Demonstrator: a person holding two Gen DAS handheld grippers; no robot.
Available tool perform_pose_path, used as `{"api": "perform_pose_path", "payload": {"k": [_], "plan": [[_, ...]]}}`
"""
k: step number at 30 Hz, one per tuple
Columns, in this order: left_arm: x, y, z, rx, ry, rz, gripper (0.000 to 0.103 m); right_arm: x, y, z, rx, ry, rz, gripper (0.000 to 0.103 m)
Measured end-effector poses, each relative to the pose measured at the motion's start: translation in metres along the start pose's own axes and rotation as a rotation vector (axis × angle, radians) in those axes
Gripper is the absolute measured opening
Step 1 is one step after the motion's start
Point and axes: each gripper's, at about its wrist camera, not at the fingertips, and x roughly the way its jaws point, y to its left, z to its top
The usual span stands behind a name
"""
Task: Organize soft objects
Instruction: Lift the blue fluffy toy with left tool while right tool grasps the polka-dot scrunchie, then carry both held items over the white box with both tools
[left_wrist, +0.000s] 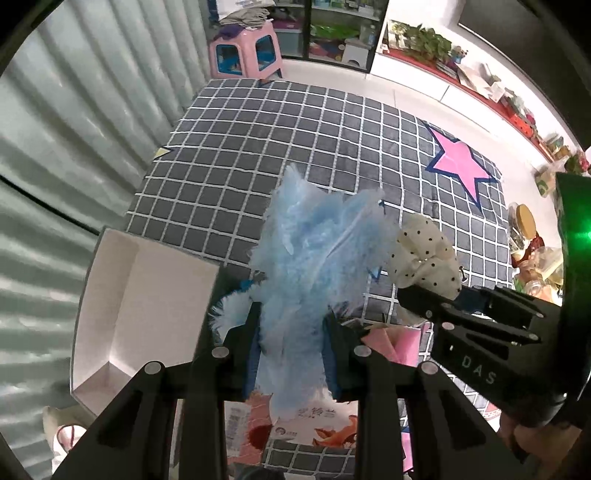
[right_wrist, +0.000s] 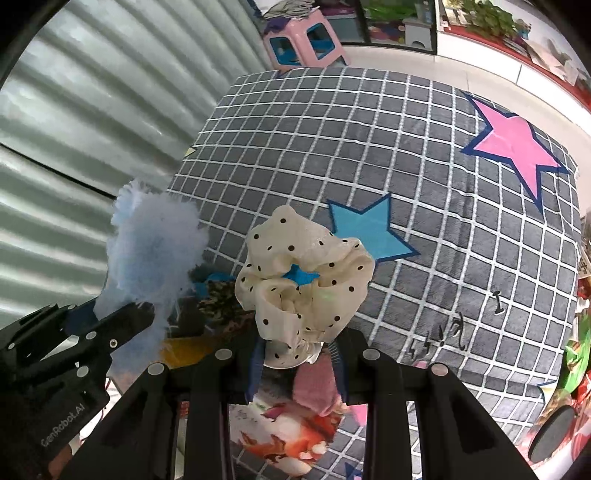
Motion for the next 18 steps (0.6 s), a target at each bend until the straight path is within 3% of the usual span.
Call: {"api": "perform_pose_path", "payload": {"k": [18], "plan": [[-0.018,0.125,-0.044,-0.059,-0.021,-0.019,0.032,0.023,0.121,-0.023,-0.074,0.016,-0.031,0.032]]}}
